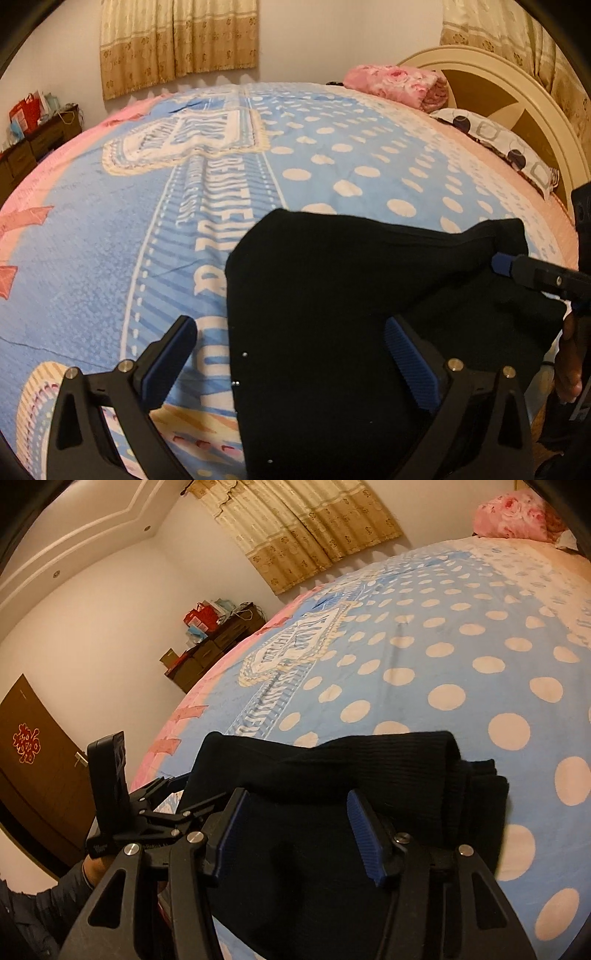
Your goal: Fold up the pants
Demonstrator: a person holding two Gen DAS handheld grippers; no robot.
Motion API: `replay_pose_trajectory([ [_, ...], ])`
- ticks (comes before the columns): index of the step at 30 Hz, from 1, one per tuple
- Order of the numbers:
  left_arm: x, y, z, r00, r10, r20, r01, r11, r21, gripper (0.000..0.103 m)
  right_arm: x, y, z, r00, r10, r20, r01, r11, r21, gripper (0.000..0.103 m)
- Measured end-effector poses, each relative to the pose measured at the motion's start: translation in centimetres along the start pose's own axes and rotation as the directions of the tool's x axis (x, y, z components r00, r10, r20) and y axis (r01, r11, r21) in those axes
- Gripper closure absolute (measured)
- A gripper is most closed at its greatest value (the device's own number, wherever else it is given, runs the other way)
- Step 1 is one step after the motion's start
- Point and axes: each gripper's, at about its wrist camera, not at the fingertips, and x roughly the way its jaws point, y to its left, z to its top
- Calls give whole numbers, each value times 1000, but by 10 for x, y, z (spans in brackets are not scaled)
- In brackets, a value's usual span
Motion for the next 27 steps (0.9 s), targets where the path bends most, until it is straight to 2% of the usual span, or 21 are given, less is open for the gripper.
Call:
replay_pose_trajectory([
  [7, 1, -1, 1, 1000, -5, 3, 5, 1000, -3, 0, -7, 6, -7, 1000, -25, 3, 25, 998, -53, 50],
  [14, -11, -5, -1, 1000, 24, 10, -24, 1000, 9, 0, -22, 21, -20, 988, -154, 30, 156, 975, -158, 49],
  [17, -30, -9, -6, 998, 35, 45, -37, 999, 39, 0, -42, 27, -25, 967, -239, 94, 252, 952, -175, 48],
  [21, -48, -12, -20, 997, 28, 72, -33, 997, 72, 0, -67, 43, -45, 939, -304, 162, 337, 906, -257, 48],
  [24, -50, -14, -30, 998, 16, 60, -22, 996, 92, 0, -71, 52, -67, 915, -357, 188, 401, 854, -332, 48],
  [27, -43, -16, -33, 999, 9, 34, -13, 995, 103, 0, -65, 52, -82, 903, -393, 174, 430, 825, -367, 48],
])
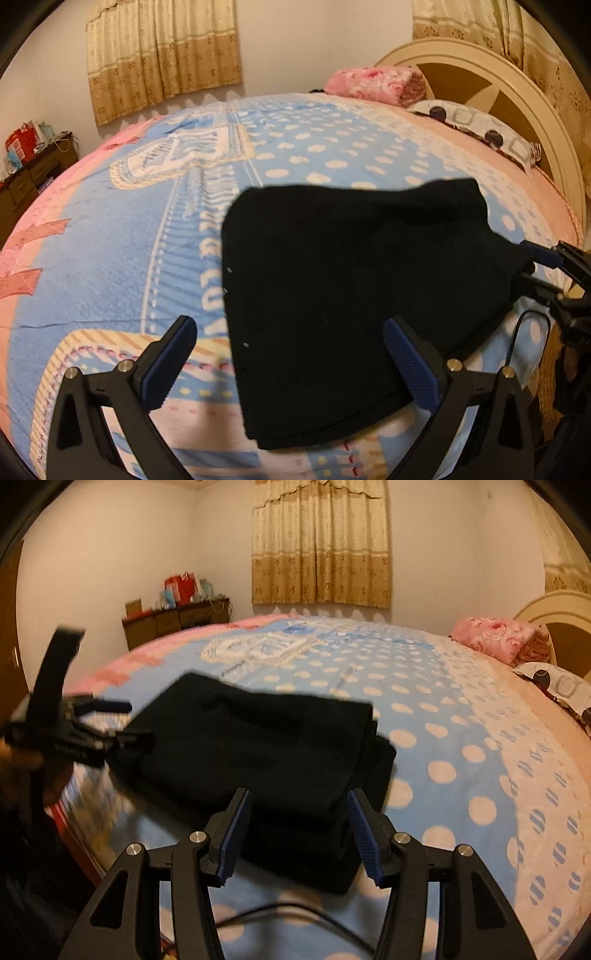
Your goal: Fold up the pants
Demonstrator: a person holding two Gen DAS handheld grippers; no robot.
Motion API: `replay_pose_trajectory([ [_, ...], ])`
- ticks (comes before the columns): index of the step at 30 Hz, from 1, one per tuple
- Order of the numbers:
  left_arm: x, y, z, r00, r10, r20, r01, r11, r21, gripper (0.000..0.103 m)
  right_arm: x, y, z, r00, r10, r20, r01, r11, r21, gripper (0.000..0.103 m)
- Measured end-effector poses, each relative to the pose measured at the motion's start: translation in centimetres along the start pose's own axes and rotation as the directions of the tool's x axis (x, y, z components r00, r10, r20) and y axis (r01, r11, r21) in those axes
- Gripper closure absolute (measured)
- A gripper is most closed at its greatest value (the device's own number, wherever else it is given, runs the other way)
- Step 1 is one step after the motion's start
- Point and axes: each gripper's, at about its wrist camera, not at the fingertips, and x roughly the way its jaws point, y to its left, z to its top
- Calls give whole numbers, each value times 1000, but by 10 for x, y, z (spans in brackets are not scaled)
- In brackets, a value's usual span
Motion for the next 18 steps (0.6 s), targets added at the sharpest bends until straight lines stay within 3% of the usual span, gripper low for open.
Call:
replay_pose_trajectory([
  [5, 8, -4, -7, 1000, -3, -23, 3, 1000, 11, 0, 13, 8, -12, 997, -66, -33, 64, 997, -49, 48],
  [8, 12, -1, -9, 999, -19, -36, 19, 1000, -5, 0, 12, 7, -15, 998, -54, -43, 52, 997, -52, 57],
  [13, 16, 5, -12, 997, -58, -51, 56, 997, -50, 0, 11, -9, -17, 997, 24, -78, -21, 999, 47, 73],
  [18, 14, 3, -12, 997, -54, -50, 52, 997, -51, 0, 12, -12, -22, 995, 43, -86, -39, 998, 47, 73],
])
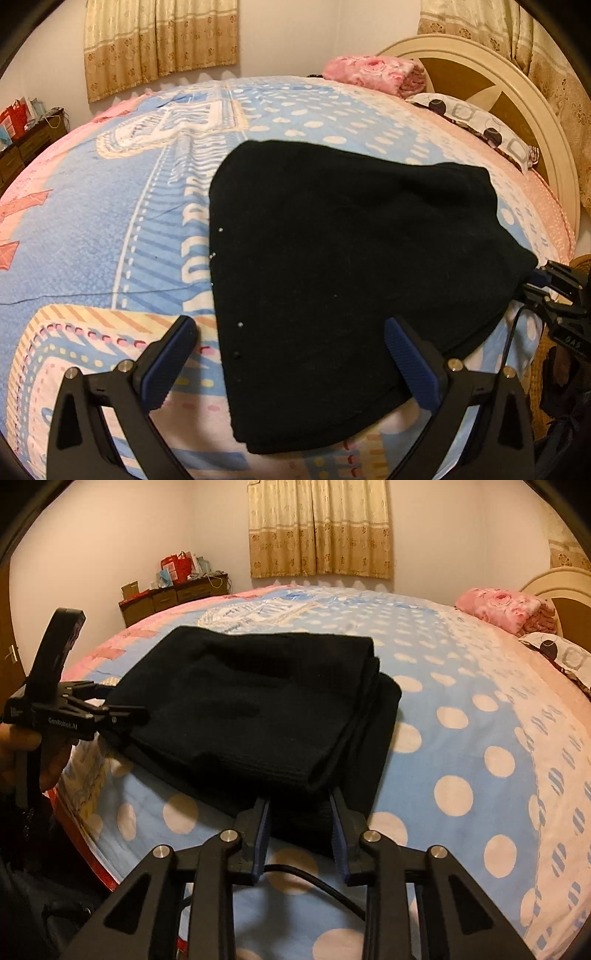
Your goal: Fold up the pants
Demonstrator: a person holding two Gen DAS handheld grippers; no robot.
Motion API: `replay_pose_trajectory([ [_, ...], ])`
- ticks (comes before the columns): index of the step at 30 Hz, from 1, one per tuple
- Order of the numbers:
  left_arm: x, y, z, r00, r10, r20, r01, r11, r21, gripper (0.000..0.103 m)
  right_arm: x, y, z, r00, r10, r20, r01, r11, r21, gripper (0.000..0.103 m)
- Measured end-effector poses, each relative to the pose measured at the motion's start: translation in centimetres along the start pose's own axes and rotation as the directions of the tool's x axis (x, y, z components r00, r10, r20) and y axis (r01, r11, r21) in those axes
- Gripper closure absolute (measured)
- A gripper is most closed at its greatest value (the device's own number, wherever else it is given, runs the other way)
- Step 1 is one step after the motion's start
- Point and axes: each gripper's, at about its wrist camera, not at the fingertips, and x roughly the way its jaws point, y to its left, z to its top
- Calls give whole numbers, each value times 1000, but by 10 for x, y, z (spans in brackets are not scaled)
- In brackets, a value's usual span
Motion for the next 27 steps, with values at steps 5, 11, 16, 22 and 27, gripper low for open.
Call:
replay_pose_trajectory([
  [5, -4, -4, 2, 1000, 18, 12, -19, 1000, 12, 0, -24, -8, 11, 998, 6, 61, -7, 1000, 8, 67],
  [11, -13, -9, 3, 998, 35, 60, -37, 999, 33, 0, -35, -12, 72, 988, 88, 128, -87, 996, -12, 67],
  [16, -21, -14, 4, 993, 9, 115, -16, 999, 52, 0, 7, -2, 137, 954, 295, 60, -295, 956, -12, 67],
  [22, -4, -13, -2, 998, -8, 57, 5, 998, 61, 0, 109, 33, 186, 767, 601, -227, -577, 800, 166, 67],
  [27, 1, -9, -3, 999, -31, 45, 29, 999, 45, 0, 153, 57, 211, 696, 637, -332, -597, 770, 226, 67],
])
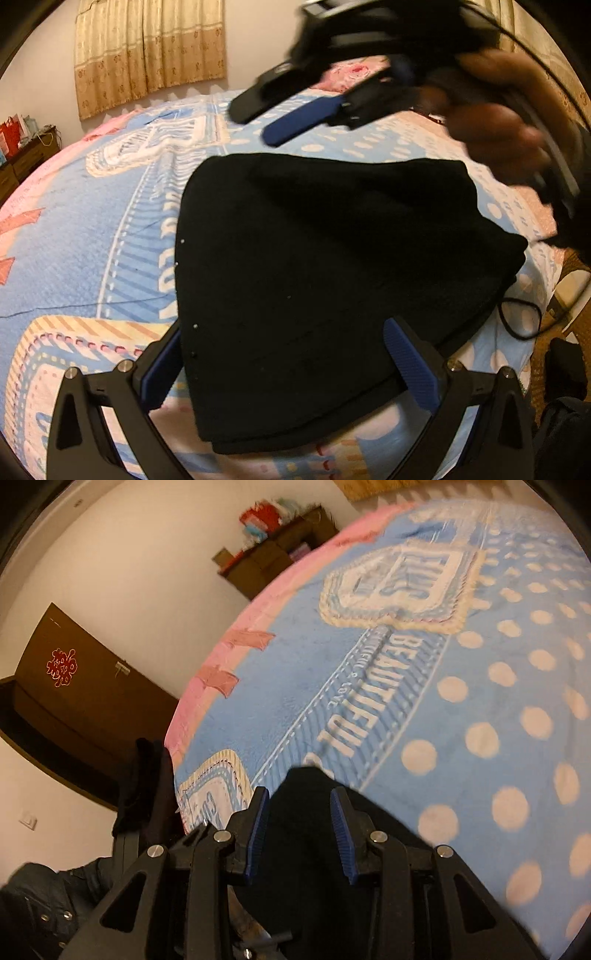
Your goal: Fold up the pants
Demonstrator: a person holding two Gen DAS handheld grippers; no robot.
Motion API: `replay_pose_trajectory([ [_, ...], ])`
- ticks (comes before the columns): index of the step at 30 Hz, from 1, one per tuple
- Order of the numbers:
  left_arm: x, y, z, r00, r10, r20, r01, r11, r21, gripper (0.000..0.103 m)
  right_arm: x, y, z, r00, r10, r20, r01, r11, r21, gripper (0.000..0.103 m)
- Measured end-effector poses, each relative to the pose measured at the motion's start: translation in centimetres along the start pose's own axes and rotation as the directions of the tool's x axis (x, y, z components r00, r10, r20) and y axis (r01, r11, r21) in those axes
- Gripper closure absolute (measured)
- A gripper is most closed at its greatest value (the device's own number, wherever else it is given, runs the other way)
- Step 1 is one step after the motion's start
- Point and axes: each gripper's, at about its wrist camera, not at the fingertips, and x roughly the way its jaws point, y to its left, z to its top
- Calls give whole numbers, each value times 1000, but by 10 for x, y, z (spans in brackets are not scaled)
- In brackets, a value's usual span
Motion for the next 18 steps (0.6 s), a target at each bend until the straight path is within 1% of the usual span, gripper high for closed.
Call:
replay_pose_trajectory([
  [1, 1, 1, 0, 1000, -5, -3, 5, 1000, -4, 0, 6, -3, 6, 1000, 1, -28, -1, 1000, 9, 67],
  [2, 1, 3, 0, 1000, -11, -7, 11, 1000, -9, 0, 15, -9, 13, 996, 24, -86, -22, 999, 31, 67],
  [3, -1, 3, -3, 1000, -16, -8, 15, 1000, -13, 0, 24, -14, 16, 988, 61, -141, -53, 997, 61, 67],
  [5, 0, 4, -3, 1000, -21, -15, 21, 1000, -16, 0, 36, -17, 19, 974, 115, -197, -99, 991, 88, 67],
  [6, 0, 6, -3, 1000, -24, -18, 23, 1000, -17, 0, 42, -16, 20, 963, 153, -222, -133, 986, 103, 65],
  [8, 1, 6, -1, 999, -27, -21, 26, 999, -19, 0, 52, -20, 19, 939, 232, -255, -194, 967, 168, 65],
  [11, 4, 7, 4, 999, -31, -22, 31, 999, -17, 0, 73, -33, 22, 911, 299, -284, -229, 940, 254, 65],
  [13, 7, 5, 9, 999, -32, -22, 32, 999, -15, 0, 87, -44, 24, 904, 318, -285, -229, 924, 305, 65],
  [14, 7, 6, 9, 999, -32, -19, 31, 999, -11, 0, 94, -49, 24, 904, 325, -279, -231, 918, 322, 65],
  [15, 7, 5, 10, 999, -32, -17, 32, 999, -8, 0, 96, -51, 24, 913, 317, -259, -227, 919, 323, 68],
  [16, 8, 5, 11, 999, -33, -16, 32, 999, -7, 0, 95, -50, 25, 919, 303, -252, -222, 926, 306, 76],
  [17, 8, 4, 12, 999, -33, -16, 33, 999, -7, 0, 93, -45, 26, 930, 272, -247, -206, 943, 261, 78],
  [18, 8, 3, 12, 999, -33, -15, 33, 999, -6, 0, 91, -42, 26, 937, 258, -237, -202, 950, 238, 82],
])
